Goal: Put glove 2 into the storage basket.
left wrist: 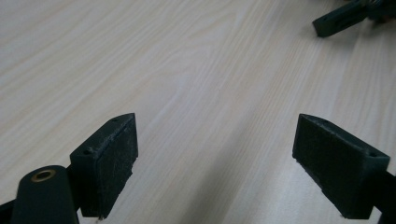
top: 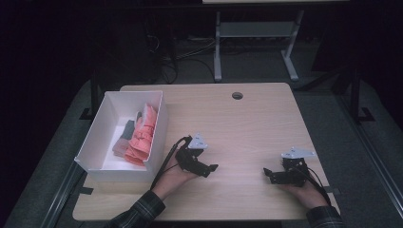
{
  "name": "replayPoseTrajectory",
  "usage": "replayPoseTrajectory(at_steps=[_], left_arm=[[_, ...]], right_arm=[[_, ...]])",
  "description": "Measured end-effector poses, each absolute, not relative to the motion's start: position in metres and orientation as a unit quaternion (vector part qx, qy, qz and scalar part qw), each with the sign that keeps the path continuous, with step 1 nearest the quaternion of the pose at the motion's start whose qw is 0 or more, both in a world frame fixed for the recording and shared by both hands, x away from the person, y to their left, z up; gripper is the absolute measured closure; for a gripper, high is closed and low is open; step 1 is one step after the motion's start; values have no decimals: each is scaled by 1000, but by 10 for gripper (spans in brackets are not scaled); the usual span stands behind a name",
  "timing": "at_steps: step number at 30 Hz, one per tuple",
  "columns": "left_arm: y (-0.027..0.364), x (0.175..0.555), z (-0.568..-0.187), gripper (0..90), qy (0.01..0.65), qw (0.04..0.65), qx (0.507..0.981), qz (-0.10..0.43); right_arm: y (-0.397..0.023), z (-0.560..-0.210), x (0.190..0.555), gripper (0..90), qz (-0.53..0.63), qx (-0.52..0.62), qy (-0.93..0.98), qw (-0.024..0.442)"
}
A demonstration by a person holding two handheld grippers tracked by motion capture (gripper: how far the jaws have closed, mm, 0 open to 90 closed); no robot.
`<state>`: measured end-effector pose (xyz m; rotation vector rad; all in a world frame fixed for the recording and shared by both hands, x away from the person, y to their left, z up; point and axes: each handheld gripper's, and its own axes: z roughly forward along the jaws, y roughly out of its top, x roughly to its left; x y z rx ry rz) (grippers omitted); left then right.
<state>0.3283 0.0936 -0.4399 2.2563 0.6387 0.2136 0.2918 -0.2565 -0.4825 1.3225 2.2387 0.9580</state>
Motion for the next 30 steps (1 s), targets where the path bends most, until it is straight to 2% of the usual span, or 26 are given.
replayPoseTrajectory(at_steps=[6, 16, 30], left_arm=[[87, 324, -460, 133, 237, 351, 901, 93], [81, 317, -478, 126, 216, 378, 895, 92], [82, 317, -479, 126, 214, 379, 896, 91]], right_arm=[[-256, -482, 292, 81, 341, 471, 793, 184], [-256, -482, 292, 81, 340, 470, 793, 184], [-256, -482, 292, 81, 340, 470, 793, 184]])
